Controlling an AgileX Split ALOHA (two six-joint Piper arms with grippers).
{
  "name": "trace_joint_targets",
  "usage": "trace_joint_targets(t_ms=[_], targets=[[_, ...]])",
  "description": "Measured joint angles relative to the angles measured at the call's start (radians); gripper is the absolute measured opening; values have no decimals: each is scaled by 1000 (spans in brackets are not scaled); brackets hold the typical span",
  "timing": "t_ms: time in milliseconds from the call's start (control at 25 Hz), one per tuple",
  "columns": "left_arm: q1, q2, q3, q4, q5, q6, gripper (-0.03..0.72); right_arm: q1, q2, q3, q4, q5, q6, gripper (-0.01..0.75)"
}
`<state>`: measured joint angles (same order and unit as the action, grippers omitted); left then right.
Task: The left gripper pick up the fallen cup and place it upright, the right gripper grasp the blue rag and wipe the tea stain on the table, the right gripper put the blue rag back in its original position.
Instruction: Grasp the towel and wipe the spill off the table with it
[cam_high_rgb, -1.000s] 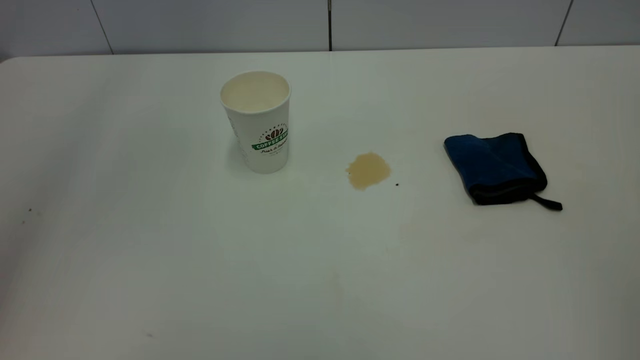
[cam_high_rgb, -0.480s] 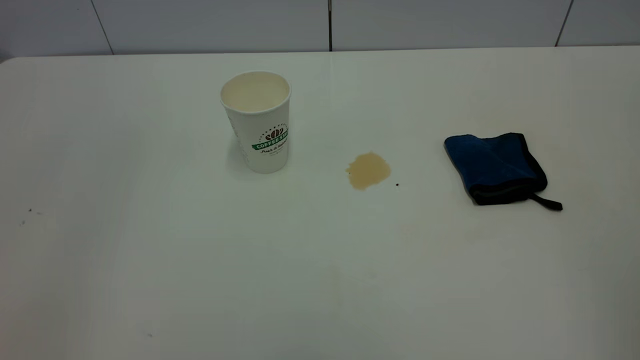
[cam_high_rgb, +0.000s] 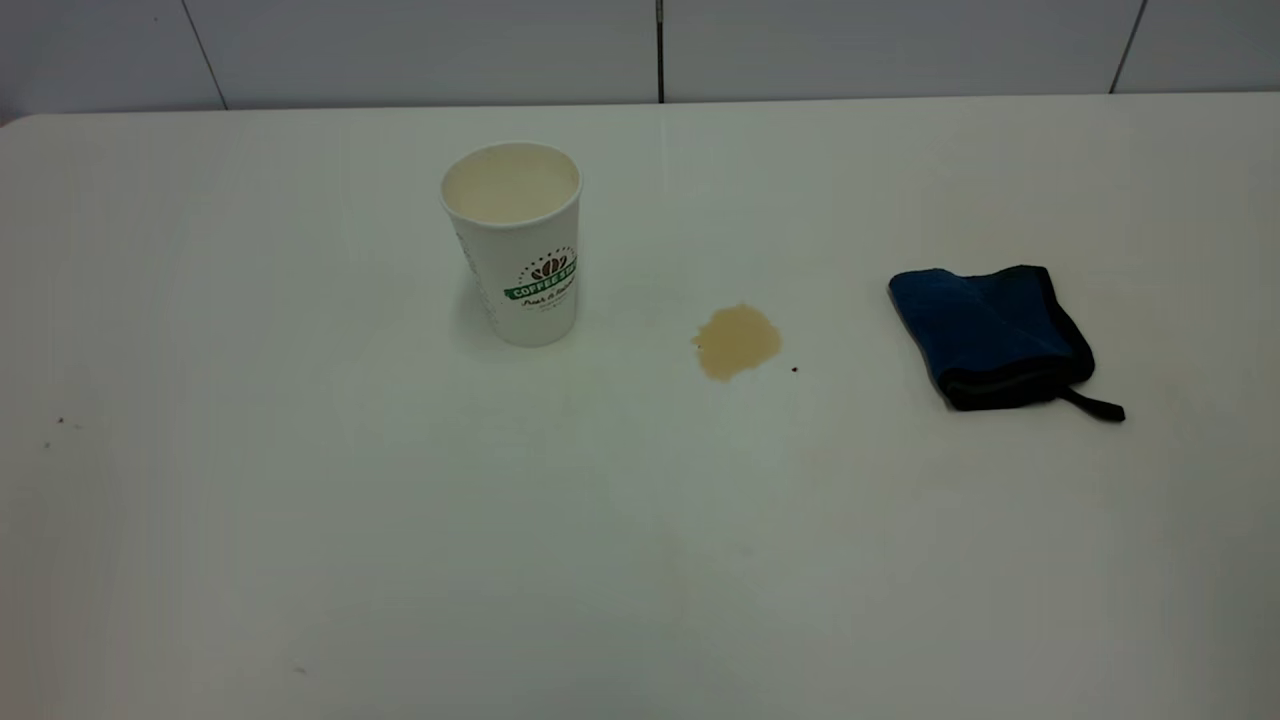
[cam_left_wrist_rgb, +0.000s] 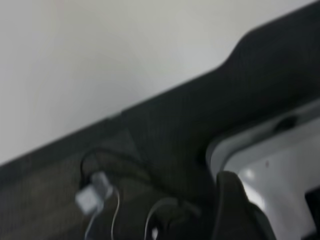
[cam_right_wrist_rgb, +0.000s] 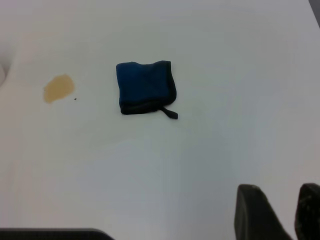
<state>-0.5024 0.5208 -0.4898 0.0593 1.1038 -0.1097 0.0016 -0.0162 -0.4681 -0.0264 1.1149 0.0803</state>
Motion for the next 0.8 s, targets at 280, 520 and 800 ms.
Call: trace_joint_targets(t_ms=[280,520,800], targets=[[0,-298,2,0,7,1,442,0,0,0,0,0,0,239],[89,-512,2,0,16,0,442,0,0,0,0,0,0,239],[342,-539,2,0,27,0,442,0,0,0,0,0,0,239]])
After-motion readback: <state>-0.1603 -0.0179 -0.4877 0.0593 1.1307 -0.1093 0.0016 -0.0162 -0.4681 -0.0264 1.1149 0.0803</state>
